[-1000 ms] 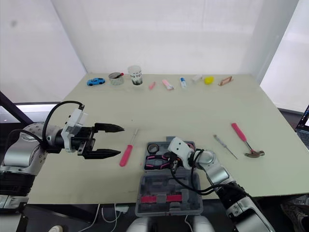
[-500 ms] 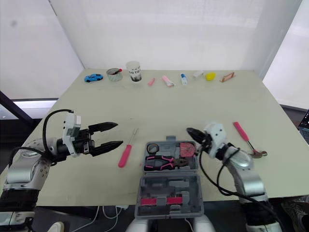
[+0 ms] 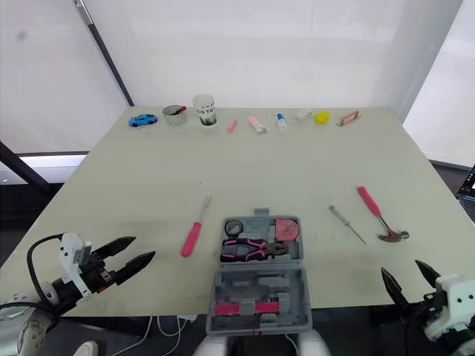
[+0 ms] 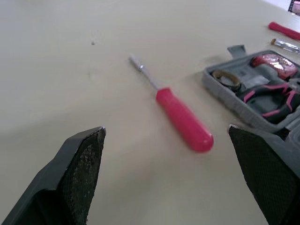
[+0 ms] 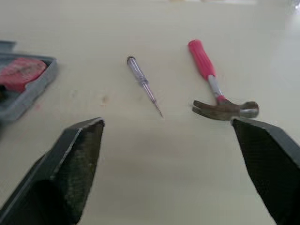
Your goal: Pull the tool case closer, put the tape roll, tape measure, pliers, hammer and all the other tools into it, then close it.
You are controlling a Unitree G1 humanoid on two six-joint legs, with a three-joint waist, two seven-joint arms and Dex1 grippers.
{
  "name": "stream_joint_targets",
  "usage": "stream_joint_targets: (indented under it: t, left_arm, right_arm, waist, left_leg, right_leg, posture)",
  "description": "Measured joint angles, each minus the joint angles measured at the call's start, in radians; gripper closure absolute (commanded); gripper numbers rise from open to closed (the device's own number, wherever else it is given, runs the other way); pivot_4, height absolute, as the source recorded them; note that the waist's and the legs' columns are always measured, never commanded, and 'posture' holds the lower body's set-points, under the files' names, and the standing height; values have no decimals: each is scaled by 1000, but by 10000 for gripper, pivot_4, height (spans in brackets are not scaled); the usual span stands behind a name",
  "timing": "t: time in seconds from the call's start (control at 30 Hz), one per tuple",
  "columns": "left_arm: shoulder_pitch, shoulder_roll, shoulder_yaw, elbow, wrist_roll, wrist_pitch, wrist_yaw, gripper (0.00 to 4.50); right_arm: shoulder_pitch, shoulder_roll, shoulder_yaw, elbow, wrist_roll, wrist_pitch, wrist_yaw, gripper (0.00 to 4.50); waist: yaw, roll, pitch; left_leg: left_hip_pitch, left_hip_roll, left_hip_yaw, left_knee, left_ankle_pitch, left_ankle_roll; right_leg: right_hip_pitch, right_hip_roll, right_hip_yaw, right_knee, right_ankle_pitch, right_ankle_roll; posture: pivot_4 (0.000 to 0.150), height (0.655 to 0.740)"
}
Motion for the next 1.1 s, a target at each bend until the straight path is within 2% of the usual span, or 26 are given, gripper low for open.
stream_joint_targets:
  t: [0.2, 0.33, 0.6, 0.77, 0.9, 1.1]
  left_arm:
    - [55, -16, 25, -2, 0, -31, 7, 0]
    - [80, -22, 34, -2, 0, -42, 9, 0]
    - [95, -38, 33, -2, 3, -51, 19, 0]
    - [61, -11, -19, -7, 32, -50, 1, 0]
    - [19, 24, -75, -26, 71, -69, -23, 0]
    - [-59, 66, -173, -31, 131, -109, -83, 0]
  right_arm:
    - [83, 44, -55, 14, 48, -53, -3, 706]
    - [110, 63, -70, 22, 71, -70, -7, 706]
    - [148, 67, -75, 50, 76, -91, -5, 706]
    - [169, -3, -36, 15, 60, -56, 21, 706]
    - [163, -69, 23, -25, 36, -21, 49, 706]
    - [82, -184, 98, -79, 11, 45, 76, 706]
  waist:
    - [2, 2, 1]
    - [2, 2, 0]
    - [4, 2, 0]
    - [4, 1, 0]
    - [5, 1, 0]
    - [5, 1, -1]
  left_leg:
    - [-1, 0, 1, 0, -2, -4]
    - [-5, 0, 1, -4, -1, -1]
    - [-5, -2, 2, -8, -1, -1]
    - [-3, -3, 1, -7, -1, -1]
    - [-3, -3, 1, -8, -1, -1]
    - [-4, -7, 2, -8, -1, -1]
  right_leg:
    - [-2, -14, -5, 0, 0, 0]
    - [-4, -15, -9, -3, 2, -5]
    - [-4, -11, -12, -7, 0, -4]
    - [-3, -12, -12, -6, -2, 0]
    - [-3, -11, -12, -6, 1, -5]
    - [-2, -9, -12, -7, 1, -4]
  posture:
    - [1500, 7400]
    - [1500, 7400]
    - [1500, 7400]
    - [1500, 7400]
    - [1500, 7400]
    - [1500, 7400]
